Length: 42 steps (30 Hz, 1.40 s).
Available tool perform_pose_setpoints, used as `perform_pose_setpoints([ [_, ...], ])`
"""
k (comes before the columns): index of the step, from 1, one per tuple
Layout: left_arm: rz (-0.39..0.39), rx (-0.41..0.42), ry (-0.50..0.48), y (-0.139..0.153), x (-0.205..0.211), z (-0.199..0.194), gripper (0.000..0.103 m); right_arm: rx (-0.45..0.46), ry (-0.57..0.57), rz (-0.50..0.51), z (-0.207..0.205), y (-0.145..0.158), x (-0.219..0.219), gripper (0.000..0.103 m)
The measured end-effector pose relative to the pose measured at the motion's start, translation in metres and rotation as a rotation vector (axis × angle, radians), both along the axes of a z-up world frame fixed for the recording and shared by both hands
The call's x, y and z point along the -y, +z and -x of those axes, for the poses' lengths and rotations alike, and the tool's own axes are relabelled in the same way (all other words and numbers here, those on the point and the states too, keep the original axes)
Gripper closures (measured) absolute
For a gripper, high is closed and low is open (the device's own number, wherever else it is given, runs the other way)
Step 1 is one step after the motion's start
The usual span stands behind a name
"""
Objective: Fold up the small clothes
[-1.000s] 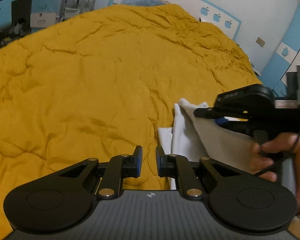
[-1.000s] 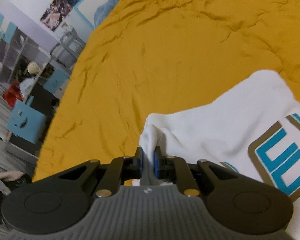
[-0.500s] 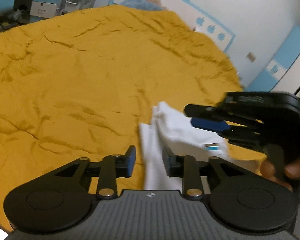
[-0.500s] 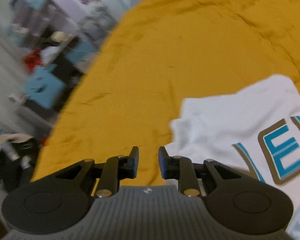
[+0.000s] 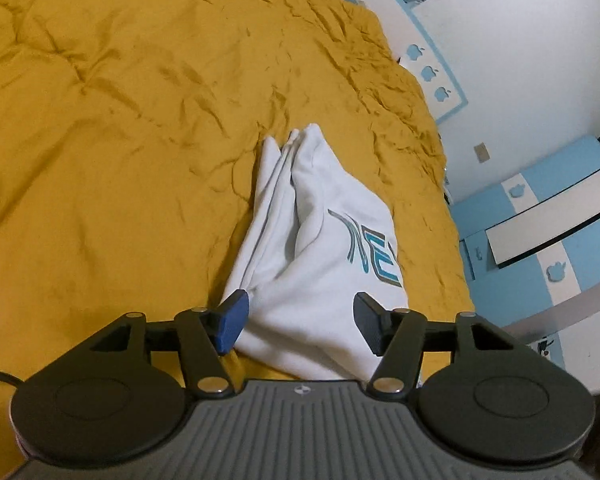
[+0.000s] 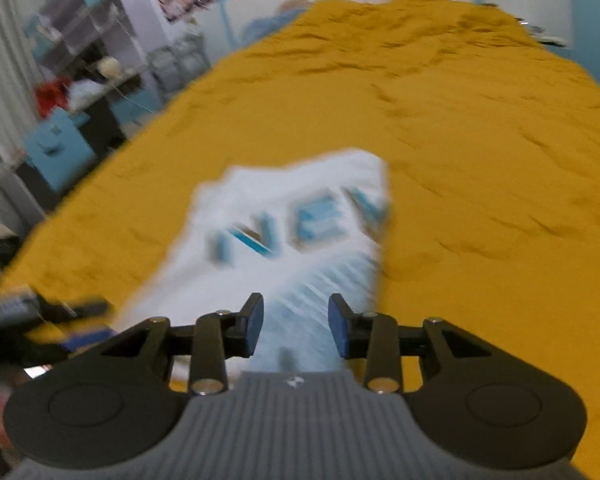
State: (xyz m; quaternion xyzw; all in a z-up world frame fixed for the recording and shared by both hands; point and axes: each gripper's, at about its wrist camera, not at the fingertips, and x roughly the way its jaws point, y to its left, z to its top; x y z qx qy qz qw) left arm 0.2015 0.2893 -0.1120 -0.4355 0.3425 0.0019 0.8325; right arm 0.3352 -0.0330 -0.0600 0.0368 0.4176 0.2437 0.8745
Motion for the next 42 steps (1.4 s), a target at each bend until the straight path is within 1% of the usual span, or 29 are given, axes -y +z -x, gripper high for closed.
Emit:
perform_pose_setpoints([
  [1,0.002,-0.01,0.0,-0.001,0.0,-0.001,0.032,-0.003,0.0,0.013,0.004,-0.007,0.007,0.066],
  [4,-0.016,-0.104,0.01,-0.005,0.003,-0.006,0.032,-0.002,0.007,0.048,0.021,-0.023,0.025,0.062],
  [5,-0.013,-0.112,0.007,-0.005,0.003,-0.006,0.032,-0.002,0.01,0.058,0.025,-0.026,0.028,0.061],
  [8,0.01,-0.109,0.0,-0.01,0.006,-0.007,0.032,0.005,0.026,0.078,0.035,-0.033,0.032,0.059],
  [12,0.061,-0.08,0.053,-0.019,0.002,-0.02,0.032,0.033,0.065,0.112,0.043,-0.04,0.024,0.059],
  [13,0.055,-0.075,0.054,-0.018,0.001,-0.027,0.038,0.041,0.069,0.119,0.046,-0.04,0.021,0.059],
  [14,0.036,-0.07,0.051,-0.017,0.003,-0.031,0.049,0.048,0.072,0.129,0.047,-0.04,0.018,0.059],
  [15,0.011,-0.069,0.047,-0.015,0.006,-0.034,0.057,0.049,0.074,0.139,0.047,-0.04,0.015,0.059],
  [16,-0.025,-0.071,0.04,-0.013,0.008,-0.038,0.075,0.046,0.078,0.147,0.044,-0.041,0.01,0.059],
  [18,-0.056,-0.054,0.032,-0.006,0.011,-0.041,0.083,0.046,0.079,0.162,0.039,-0.044,0.002,0.058],
  [19,-0.062,-0.03,0.028,0.0,0.012,-0.04,0.086,0.046,0.078,0.166,0.037,-0.046,-0.001,0.058],
  [21,-0.083,0.033,0.023,0.016,0.015,-0.035,0.087,0.054,0.077,0.16,0.033,-0.046,-0.007,0.058],
  [23,-0.104,0.055,0.017,0.03,0.02,-0.032,0.088,0.065,0.065,0.152,0.028,-0.045,-0.013,0.059],
  [25,-0.135,0.053,0.009,0.037,0.024,-0.033,0.088,0.069,0.063,0.161,0.019,-0.046,-0.021,0.062],
  [27,-0.144,0.047,0.012,0.037,0.025,-0.033,0.088,0.062,0.075,0.217,0.014,-0.052,-0.029,0.062],
  [29,-0.139,0.032,0.028,0.032,0.022,-0.03,0.089,0.062,0.081,0.237,0.015,-0.057,-0.027,0.072],
  [30,-0.136,0.025,0.034,0.031,0.021,-0.031,0.089,0.06,0.066,0.228,0.016,-0.058,-0.022,0.082],
  [32,-0.125,0.012,0.039,0.025,0.017,-0.025,0.089,0.042,0.024,0.172,0.016,-0.056,-0.004,0.094],
  [33,-0.129,0.006,0.041,0.023,0.016,-0.023,0.089,0.039,0.013,0.138,0.017,-0.052,0.004,0.103],
  [34,-0.144,-0.002,0.046,0.022,0.017,-0.022,0.089,0.044,0.018,0.117,0.018,-0.047,0.008,0.103],
  [36,-0.173,-0.025,0.056,0.019,0.017,-0.019,0.089,0.074,0.045,0.107,0.024,-0.035,0.009,0.103],
  [38,-0.171,-0.056,0.06,0.012,0.015,-0.016,0.089,0.077,0.073,0.106,0.029,-0.03,0.007,0.103],
  [40,-0.175,-0.096,0.05,0.002,0.016,-0.015,0.089,0.061,0.082,0.127,0.03,-0.036,0.004,0.103],
  [42,-0.216,-0.127,0.034,-0.009,0.022,-0.017,0.089,0.008,0.069,0.143,0.028,-0.053,0.004,0.103],
])
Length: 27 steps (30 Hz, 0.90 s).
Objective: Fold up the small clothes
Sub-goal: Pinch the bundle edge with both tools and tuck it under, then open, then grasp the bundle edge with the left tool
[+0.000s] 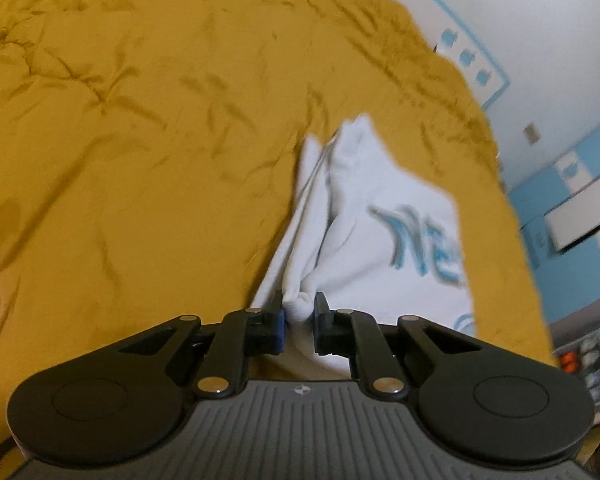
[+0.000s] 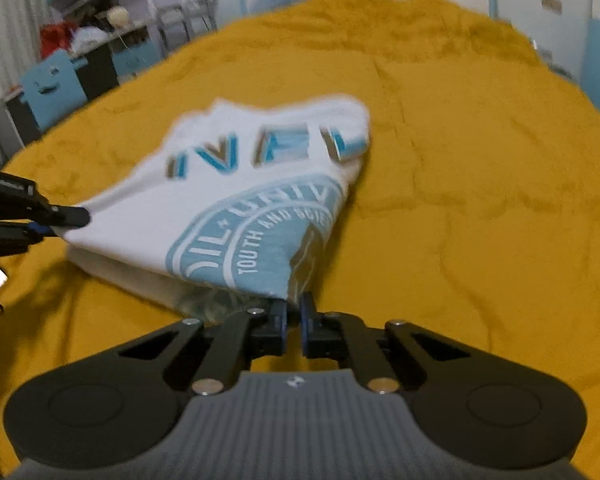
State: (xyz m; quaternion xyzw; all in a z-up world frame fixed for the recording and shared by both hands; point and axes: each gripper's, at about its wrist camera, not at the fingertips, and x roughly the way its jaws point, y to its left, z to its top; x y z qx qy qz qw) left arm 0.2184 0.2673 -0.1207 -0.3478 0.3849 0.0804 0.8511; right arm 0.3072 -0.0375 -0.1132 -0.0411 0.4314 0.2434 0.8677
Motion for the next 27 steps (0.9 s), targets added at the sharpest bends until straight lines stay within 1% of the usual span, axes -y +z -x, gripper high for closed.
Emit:
perform_pose_setpoints([
  [2,-0.035,-0.015,-0.008,-0.009,0.005,0.001,0.089,-0.058,-0.021,-0.012,-0.001,-0.015,0.005,0.103],
  [4,-0.047,-0.024,-0.009,-0.014,0.006,0.001,0.089,-0.074,-0.027,-0.017,0.002,-0.018,0.008,0.103],
  [8,-0.044,-0.063,-0.002,-0.017,0.006,-0.002,0.087,-0.087,-0.02,0.005,0.004,-0.023,0.013,0.103],
  [11,-0.045,-0.077,0.002,-0.012,0.007,0.002,0.083,-0.131,-0.058,-0.045,-0.002,-0.032,0.029,0.103],
  [12,-0.048,-0.079,0.003,-0.01,0.011,-0.001,0.082,-0.134,-0.059,-0.051,-0.003,-0.031,0.031,0.103],
  [14,-0.048,-0.09,0.003,-0.008,0.014,0.007,0.082,-0.131,-0.057,-0.051,-0.002,-0.028,0.032,0.103],
  [17,-0.055,-0.12,0.003,-0.003,0.019,0.014,0.082,-0.144,-0.066,-0.082,0.0,-0.023,0.04,0.103],
  [19,-0.064,-0.166,0.001,0.002,0.019,0.018,0.081,-0.143,-0.071,-0.101,0.001,-0.018,0.044,0.103],
  [20,-0.072,-0.173,-0.004,0.006,0.019,0.021,0.082,-0.136,-0.074,-0.108,0.003,-0.014,0.045,0.103],
  [21,-0.078,-0.163,-0.012,0.012,0.019,0.025,0.082,-0.124,-0.077,-0.111,0.004,-0.009,0.046,0.1],
  [24,-0.105,-0.099,-0.024,0.033,0.016,0.033,0.081,-0.087,-0.097,-0.12,0.003,0.004,0.053,0.092],
  [25,-0.113,-0.072,-0.025,0.04,0.015,0.033,0.081,-0.078,-0.105,-0.125,0.001,0.008,0.055,0.09],
  [27,-0.121,-0.008,-0.031,0.052,0.012,0.027,0.079,-0.061,-0.114,-0.135,-0.004,0.015,0.056,0.09],
])
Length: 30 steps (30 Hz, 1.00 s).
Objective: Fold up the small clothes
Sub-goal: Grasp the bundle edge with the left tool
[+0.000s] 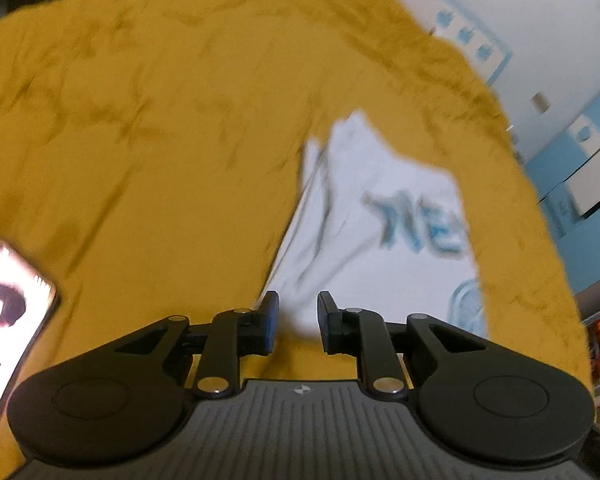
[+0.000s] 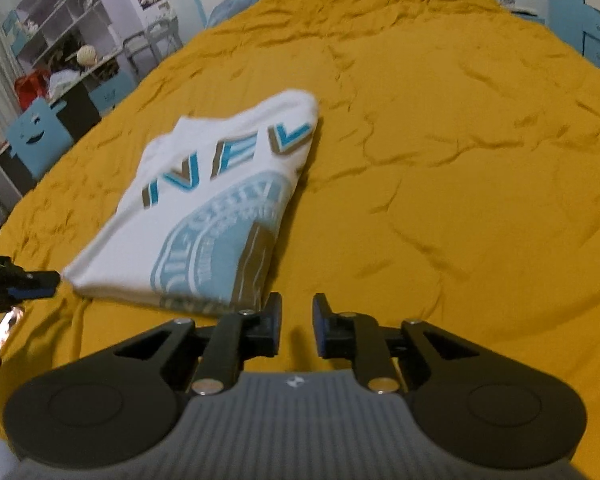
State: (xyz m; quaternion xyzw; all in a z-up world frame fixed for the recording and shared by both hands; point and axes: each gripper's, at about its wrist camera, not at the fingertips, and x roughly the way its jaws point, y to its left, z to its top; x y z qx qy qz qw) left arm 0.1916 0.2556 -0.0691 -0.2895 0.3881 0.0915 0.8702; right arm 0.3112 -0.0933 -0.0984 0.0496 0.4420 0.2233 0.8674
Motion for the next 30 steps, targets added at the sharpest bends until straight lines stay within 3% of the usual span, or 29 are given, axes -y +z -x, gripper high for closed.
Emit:
perform_pose_setpoints([
  [3,0.013,0.059,-0.013,0.006,-0.005,-0.021,0.072,0.008,0.001,-0.028,-0.012,0.006,-0.004,0.089],
  [5,0.035,0.091,-0.018,0.003,-0.009,-0.038,0.06,0.019,0.004,-0.034,-0.019,0.009,-0.009,0.084],
  [8,0.045,0.112,-0.014,-0.006,-0.012,-0.063,0.054,0.027,0.011,-0.047,-0.031,0.01,-0.016,0.077],
  [17,0.063,0.133,0.017,-0.042,-0.03,-0.136,0.055,0.017,0.005,-0.053,-0.067,-0.001,-0.035,0.071],
  [18,0.064,0.138,0.019,-0.045,-0.032,-0.139,0.058,0.013,0.003,-0.047,-0.069,-0.003,-0.036,0.071],
  [20,0.086,0.145,0.015,-0.051,-0.035,-0.147,0.09,0.002,-0.002,-0.039,-0.077,-0.01,-0.037,0.071],
  [21,0.091,0.149,0.006,-0.054,-0.036,-0.15,0.097,-0.002,-0.005,-0.035,-0.08,-0.012,-0.037,0.071],
  [26,0.063,0.208,0.027,-0.046,-0.043,-0.139,0.1,-0.016,-0.029,-0.039,-0.093,-0.021,-0.034,0.071],
  [30,-0.013,0.062,-0.003,-0.067,-0.041,-0.155,0.1,-0.021,-0.037,-0.043,-0.101,-0.025,-0.036,0.071],
])
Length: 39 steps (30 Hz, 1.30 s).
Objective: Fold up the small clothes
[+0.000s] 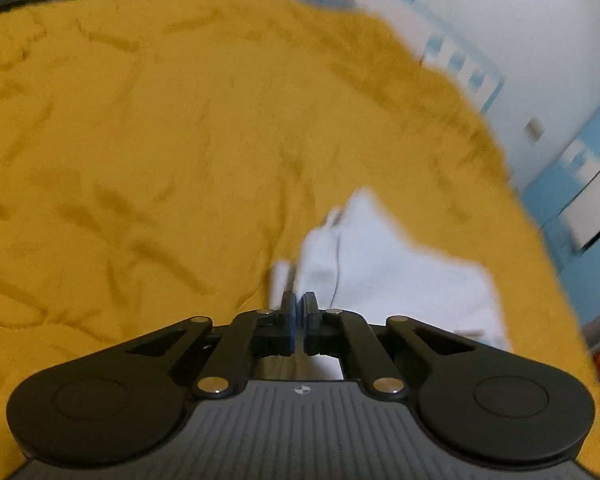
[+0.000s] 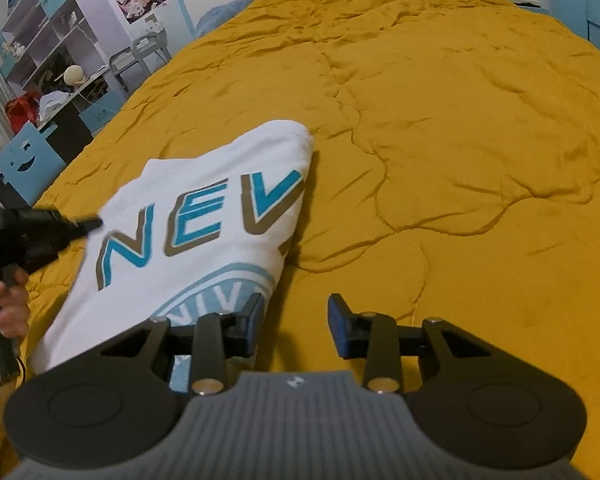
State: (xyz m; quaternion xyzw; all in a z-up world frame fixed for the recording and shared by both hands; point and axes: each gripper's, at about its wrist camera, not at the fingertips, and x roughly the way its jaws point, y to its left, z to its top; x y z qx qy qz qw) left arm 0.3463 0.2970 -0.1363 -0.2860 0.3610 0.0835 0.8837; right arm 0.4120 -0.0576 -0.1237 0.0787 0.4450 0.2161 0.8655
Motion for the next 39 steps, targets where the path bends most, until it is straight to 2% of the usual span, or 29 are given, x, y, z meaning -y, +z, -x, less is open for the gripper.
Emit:
perform_pose_setpoints([
  [3,0.039,0.0,0.011,-0.004,-0.003,0.002,0.098,-0.006,-0.004,-0.002,-0.001,-0.003,-0.001,0.071],
  [4,0.063,0.011,0.017,-0.001,-0.006,0.005,0.094,-0.005,-0.002,-0.002,-0.001,-0.002,0.0,0.071],
  [5,0.078,0.019,0.024,0.003,-0.008,0.009,0.085,-0.004,0.001,-0.001,-0.001,-0.002,0.001,0.071],
  [6,0.077,0.028,0.037,0.008,-0.01,0.014,0.08,-0.002,0.001,-0.001,0.0,-0.001,0.002,0.071],
  [8,0.068,0.052,0.051,0.016,-0.015,0.024,0.052,-0.001,-0.006,-0.015,-0.002,0.001,0.007,0.068],
  [10,0.099,0.08,0.065,0.02,-0.025,0.031,0.037,-0.001,-0.02,-0.057,-0.006,0.004,0.011,0.055],
  [12,0.183,0.088,0.054,0.017,-0.036,0.033,0.031,-0.013,-0.035,-0.104,-0.01,0.005,0.013,0.044],
  [14,0.251,0.073,0.042,0.012,-0.04,0.019,0.024,-0.057,-0.053,-0.171,-0.019,0.001,0.014,0.041],
  [18,0.341,0.019,0.045,-0.013,-0.044,0.006,0.023,-0.147,-0.097,-0.28,-0.046,-0.014,0.013,0.04],
  [23,0.357,0.018,0.017,-0.03,-0.043,-0.013,0.024,-0.218,-0.128,-0.366,-0.076,-0.032,0.009,0.04],
  [29,0.385,0.046,-0.04,-0.039,-0.04,-0.029,0.052,-0.294,-0.166,-0.487,-0.111,-0.059,0.007,0.043],
  [33,0.39,0.054,-0.052,-0.043,-0.041,-0.031,0.059,-0.339,-0.196,-0.581,-0.136,-0.077,0.006,0.051],
  [35,0.386,0.053,-0.05,-0.042,-0.042,-0.031,0.064,-0.372,-0.202,-0.613,-0.148,-0.087,0.002,0.059],
  [39,0.34,0.066,-0.034,-0.028,-0.035,-0.022,0.072,-0.389,-0.192,-0.634,-0.161,-0.093,-0.008,0.084],
])
